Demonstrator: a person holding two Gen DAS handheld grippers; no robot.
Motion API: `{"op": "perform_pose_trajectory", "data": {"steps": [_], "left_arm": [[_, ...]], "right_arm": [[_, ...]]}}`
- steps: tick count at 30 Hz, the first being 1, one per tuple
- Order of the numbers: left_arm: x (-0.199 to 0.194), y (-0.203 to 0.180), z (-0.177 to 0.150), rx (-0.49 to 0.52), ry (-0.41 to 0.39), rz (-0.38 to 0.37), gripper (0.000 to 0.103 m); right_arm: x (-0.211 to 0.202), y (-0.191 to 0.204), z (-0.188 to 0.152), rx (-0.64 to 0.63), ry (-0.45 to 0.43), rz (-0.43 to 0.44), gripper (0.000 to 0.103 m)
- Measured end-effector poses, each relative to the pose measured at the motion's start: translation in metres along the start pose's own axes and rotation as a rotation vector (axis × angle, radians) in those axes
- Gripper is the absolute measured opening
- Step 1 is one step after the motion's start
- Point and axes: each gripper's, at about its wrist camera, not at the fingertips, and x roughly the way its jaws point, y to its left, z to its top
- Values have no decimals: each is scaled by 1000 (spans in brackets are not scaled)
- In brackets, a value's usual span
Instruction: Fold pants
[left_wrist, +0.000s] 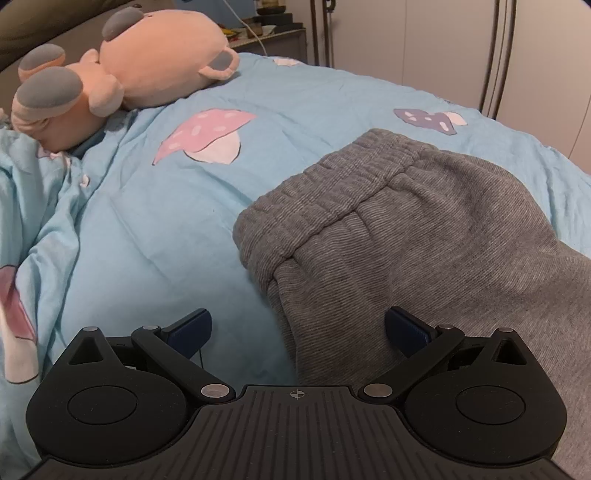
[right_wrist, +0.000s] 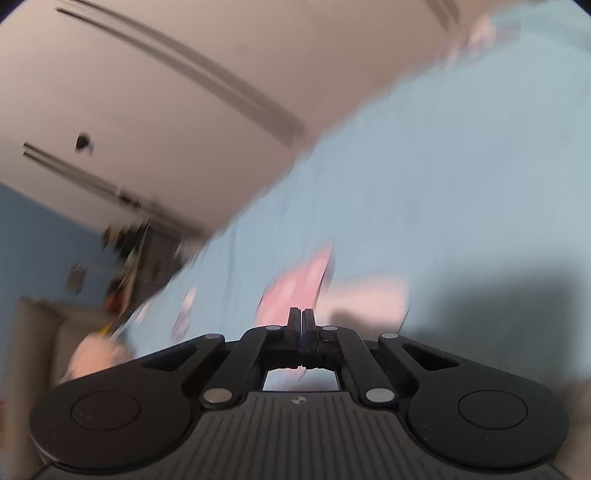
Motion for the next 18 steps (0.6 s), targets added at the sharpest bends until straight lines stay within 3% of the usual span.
{"op": "perform_pose_trajectory", "data": {"steps": [3, 8, 10, 11, 12, 14, 15, 17, 18], "left_arm": [[1, 1, 0, -9, 4, -3, 103], [0, -1, 0, -3, -2, 2, 103], [0, -1, -1, -1, -7, 5, 103], [-1, -2, -1, 2, -11, 5, 103], [-1, -2, -1, 4, -14, 5, 103], [-1, -3, -2, 3, -15, 4, 103], [-1, -3, -1, 2, -16, 7, 103], [0, -4, -1, 3, -20, 13, 103], [0, -6, 0, 3, -24, 18, 103]], "right_arm": [[-13, 10, -9, -7, 49, 69, 3], [-22, 47, -76, -185, 242, 159, 3], [-5, 46, -96, -240, 348, 47, 3], [6, 44, -100, -287, 349, -36, 3], [16, 41, -96, -333, 304, -90, 0], [25, 31, -73, -250, 211, -47, 0], [27, 29, -61, -194, 155, -80, 0], [22, 38, -49, -221, 46, -181, 0], [15, 46, -47, -240, 20, -211, 5]]}}
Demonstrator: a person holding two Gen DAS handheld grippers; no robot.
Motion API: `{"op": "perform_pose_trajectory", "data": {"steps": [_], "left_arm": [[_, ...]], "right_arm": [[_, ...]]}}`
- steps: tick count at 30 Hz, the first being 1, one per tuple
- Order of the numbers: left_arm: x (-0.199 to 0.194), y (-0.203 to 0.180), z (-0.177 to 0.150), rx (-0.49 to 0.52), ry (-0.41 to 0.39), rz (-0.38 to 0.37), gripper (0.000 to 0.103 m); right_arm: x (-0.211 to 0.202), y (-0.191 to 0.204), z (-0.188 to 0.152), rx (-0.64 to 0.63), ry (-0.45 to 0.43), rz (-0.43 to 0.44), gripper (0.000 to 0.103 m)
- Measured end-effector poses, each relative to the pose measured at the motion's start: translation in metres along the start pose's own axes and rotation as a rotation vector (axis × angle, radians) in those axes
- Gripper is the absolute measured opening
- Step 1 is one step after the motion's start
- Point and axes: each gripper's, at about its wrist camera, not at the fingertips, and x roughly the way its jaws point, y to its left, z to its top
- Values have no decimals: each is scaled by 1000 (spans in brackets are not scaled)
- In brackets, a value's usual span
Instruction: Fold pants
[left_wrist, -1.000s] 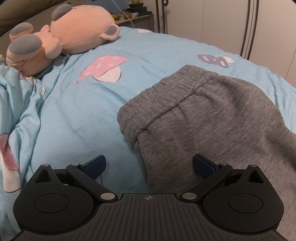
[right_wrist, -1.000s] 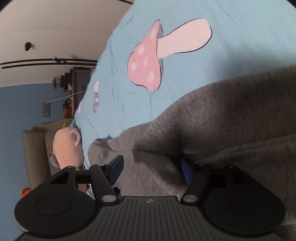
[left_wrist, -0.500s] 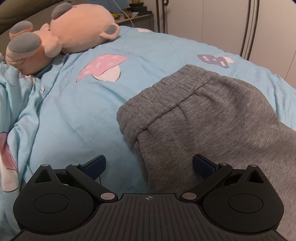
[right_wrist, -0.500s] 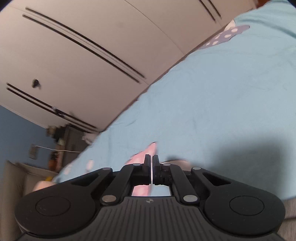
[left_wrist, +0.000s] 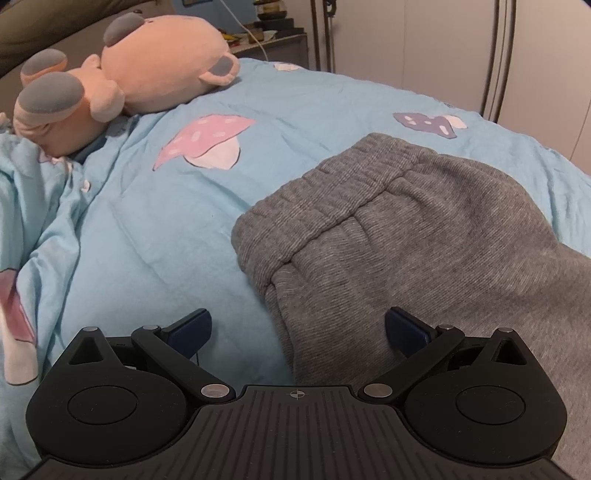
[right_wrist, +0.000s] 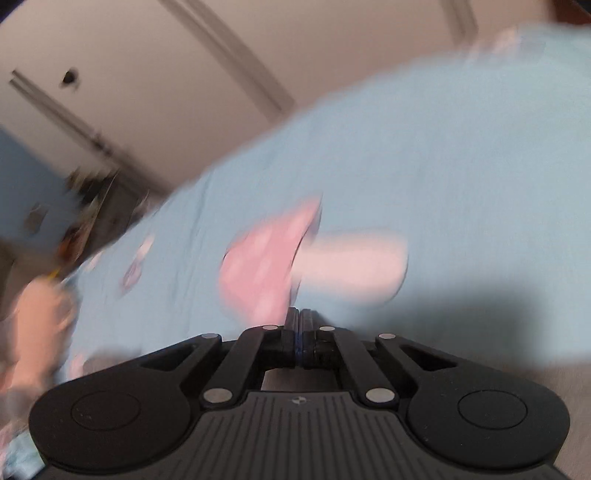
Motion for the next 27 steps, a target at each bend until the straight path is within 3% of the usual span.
{"op": "perform_pose_trajectory", "data": {"steps": [3, 5, 7, 9, 10, 12, 13, 15, 16, 18, 20, 22, 26, 27], "left_arm": [[0, -5, 1, 5, -13, 19, 103], [-1, -9, 0, 20, -26, 35, 103], [-3, -11, -1, 36, -40, 46, 103], [-4, -13, -1, 50, -43, 55, 103], [-5, -13, -1, 56, -44, 55, 103], [-6, -13, -2, 62, -52, 57, 103], [-7, -14, -3, 69, -57, 61, 103], [-8, -16, -4, 85, -69, 69, 103], [-8, -18, -5, 96, -79, 75, 103], [-8, -23, -7, 112, -97, 95, 103], [-10, -30, -9, 134, -125, 126, 103], [-11, -38, -11, 176, -155, 162, 103], [-18, -55, -20, 304, -231, 243, 103], [-22, -59, -23, 340, -250, 257, 103]], "right_arm": [[-37, 4, -17, -5, 2, 130, 5], [-55, 8, -40, -37, 44, 161, 6], [-64, 5, -62, -95, 53, 149, 6], [-48, 2, -72, -111, 139, 111, 6], [-40, -8, -73, -93, 155, 68, 0], [-30, -29, -58, -19, 58, 59, 0], [-34, -36, -49, 6, -20, 13, 0], [-48, -36, -33, 32, -150, -198, 2], [-58, -38, -28, 51, -175, -241, 7], [-91, -47, -26, 79, -209, -104, 7], [-130, -52, -42, 48, -216, -20, 18], [-164, -63, -67, 7, -210, -6, 48], [-192, -96, -118, -19, -107, -93, 53], [-192, -107, -127, -3, -60, -115, 59]]}}
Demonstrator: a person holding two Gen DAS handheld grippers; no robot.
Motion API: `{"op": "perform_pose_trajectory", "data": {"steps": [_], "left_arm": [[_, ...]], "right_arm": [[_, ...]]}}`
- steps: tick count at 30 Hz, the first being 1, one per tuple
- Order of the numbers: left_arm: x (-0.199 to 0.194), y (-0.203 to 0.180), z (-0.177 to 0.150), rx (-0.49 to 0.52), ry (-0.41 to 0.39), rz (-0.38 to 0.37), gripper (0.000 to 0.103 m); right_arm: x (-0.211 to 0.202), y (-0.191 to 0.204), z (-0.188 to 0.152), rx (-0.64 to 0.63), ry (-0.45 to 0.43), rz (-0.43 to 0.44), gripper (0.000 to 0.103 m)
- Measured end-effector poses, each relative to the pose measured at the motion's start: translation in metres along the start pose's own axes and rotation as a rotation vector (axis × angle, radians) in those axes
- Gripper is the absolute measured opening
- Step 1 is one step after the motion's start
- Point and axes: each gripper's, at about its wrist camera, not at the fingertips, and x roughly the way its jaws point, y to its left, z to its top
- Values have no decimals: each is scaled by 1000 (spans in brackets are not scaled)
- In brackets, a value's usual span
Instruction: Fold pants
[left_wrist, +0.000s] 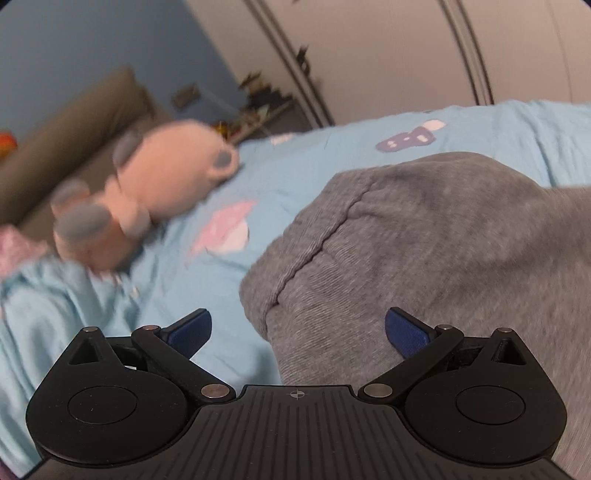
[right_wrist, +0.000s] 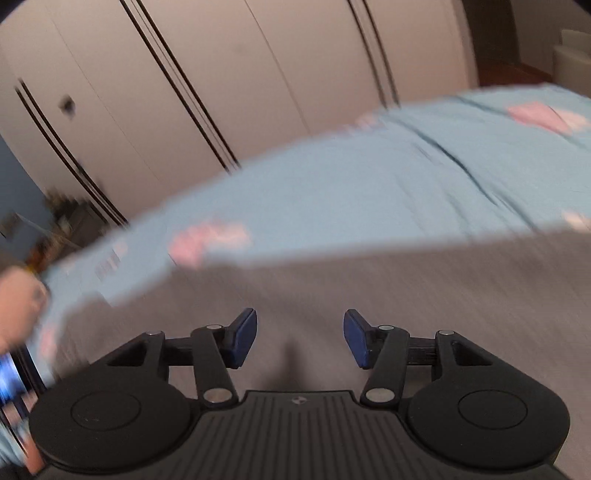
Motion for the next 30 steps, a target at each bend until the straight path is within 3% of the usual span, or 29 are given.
{"op": "perform_pose_trajectory", "data": {"steps": [1, 2, 4, 7, 11, 12, 16, 19, 23, 28, 30], "left_arm": [[-5, -2, 0, 29, -15, 6, 103], [-11, -2, -1, 54, -32, 5, 103], [-30, -1, -3, 86, -87, -22, 103], [-60, 0, -6, 113, -180, -91, 103], [-94, -2, -6, 136, -218, -282, 103], [-102, -5, -7, 150, -225, -320, 103], [-126, -19, -15, 195, -227, -431, 103], [-125, -27, -22, 172, -129, -514, 103], [-93, -39, -31, 82, 120, -584, 103], [-92, -43, -34, 81, 104, -591, 103], [-90, -42, -36, 76, 100, -596, 103]], "right_arm": [[3, -11, -8, 10, 50, -66, 66], [6, -21, -19, 0, 70, -160, 66], [-3, -27, -31, -59, 20, -253, 67], [-13, -30, -33, -33, 18, -269, 85], [-21, -41, -35, 20, 32, -272, 90], [-23, -45, -35, 33, 40, -257, 97], [-5, -38, -32, -22, 101, -290, 100], [6, -28, -34, -92, 133, -335, 101], [8, -35, -32, -70, 132, -304, 101], [1, -47, -32, -118, 118, -258, 101], [-11, -65, -33, -95, 75, -291, 100]]}}
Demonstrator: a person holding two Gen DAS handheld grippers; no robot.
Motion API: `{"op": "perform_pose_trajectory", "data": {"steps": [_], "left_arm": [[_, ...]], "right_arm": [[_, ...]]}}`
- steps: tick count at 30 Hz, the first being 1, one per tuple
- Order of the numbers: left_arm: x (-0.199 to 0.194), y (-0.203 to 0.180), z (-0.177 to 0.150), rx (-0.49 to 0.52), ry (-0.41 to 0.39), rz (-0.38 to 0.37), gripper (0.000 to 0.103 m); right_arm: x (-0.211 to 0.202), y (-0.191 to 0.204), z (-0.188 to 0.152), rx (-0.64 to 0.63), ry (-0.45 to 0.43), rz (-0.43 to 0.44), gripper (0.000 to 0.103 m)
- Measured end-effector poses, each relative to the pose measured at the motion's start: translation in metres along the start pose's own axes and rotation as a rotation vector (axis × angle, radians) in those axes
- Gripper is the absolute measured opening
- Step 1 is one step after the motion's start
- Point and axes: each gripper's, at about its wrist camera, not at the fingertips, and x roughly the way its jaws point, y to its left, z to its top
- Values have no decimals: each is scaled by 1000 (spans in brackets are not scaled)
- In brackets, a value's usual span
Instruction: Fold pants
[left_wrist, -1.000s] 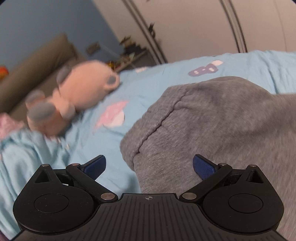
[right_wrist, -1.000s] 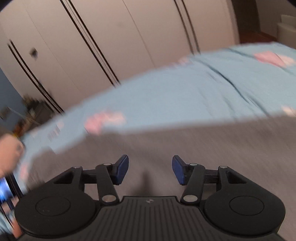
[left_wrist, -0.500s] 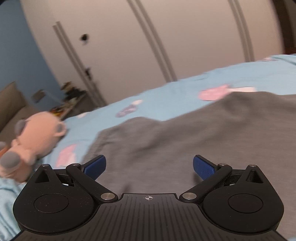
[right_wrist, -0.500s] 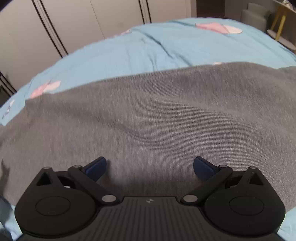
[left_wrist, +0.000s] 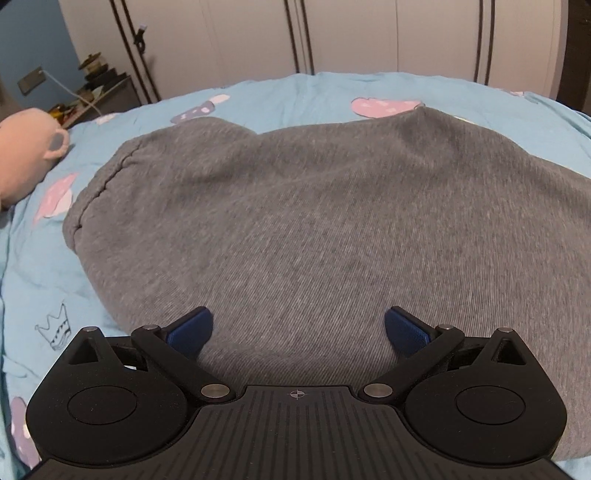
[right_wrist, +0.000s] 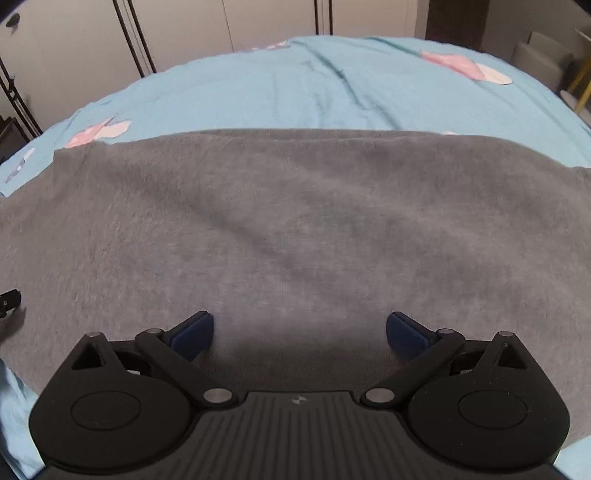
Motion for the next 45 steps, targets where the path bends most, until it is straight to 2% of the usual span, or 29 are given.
{"op": "perform_pose_trajectory", "data": {"steps": [5, 7, 11, 14, 16, 17, 18, 19, 22, 28, 29, 30, 31, 35, 39, 43, 44, 45], "left_arm": [[1, -1, -1, 4, -12, 3, 103], [-1, -3, -1, 6, -16, 6, 103], [-2, -3, -1, 4, -15, 7, 103], [-2, -3, -1, 5, -15, 7, 103], [-2, -3, -1, 4, -15, 7, 103], [-2, -3, -1, 5, -16, 8, 103], [-2, -3, -1, 6, -16, 8, 103], [-2, -3, -1, 6, -16, 8, 103], [-2, -3, -1, 6, -15, 7, 103], [-1, -4, 0, 6, -16, 12, 103], [-1, -4, 0, 6, -16, 11, 103], [-1, -4, 0, 6, -16, 10, 103], [-1, -4, 0, 6, -16, 10, 103], [-1, -4, 0, 6, -17, 12, 103], [-1, -4, 0, 5, -16, 12, 103], [-1, -3, 1, 3, -12, 10, 103], [-1, -3, 1, 2, -11, 9, 103], [0, -3, 1, 0, -8, 8, 103]], "right_arm": [[-25, -89, -25, 196, -92, -187, 100], [-44, -132, -40, 311, -147, -190, 100], [-80, -216, -79, 662, -267, -121, 100], [-89, -268, -121, 954, -356, 50, 96], [-82, -292, -144, 1111, -383, 176, 77], [-80, -298, -154, 1165, -408, 214, 73], [-78, -304, -161, 1198, -422, 235, 61], [-75, -308, -163, 1214, -423, 241, 49], [-70, -316, -171, 1268, -421, 266, 36], [-62, -318, -168, 1230, -470, 327, 34], [-61, -317, -167, 1216, -484, 336, 31], [-61, -315, -167, 1202, -498, 332, 20], [-59, -313, -167, 1194, -506, 324, 15], [-48, -312, -170, 1211, -528, 321, 15], [-53, -305, -165, 1131, -520, 268, 15], [-52, -308, -153, 1115, -507, 239, 16], [-53, -307, -152, 1121, -505, 229, 16], [-54, -306, -151, 1129, -506, 222, 11]]}}
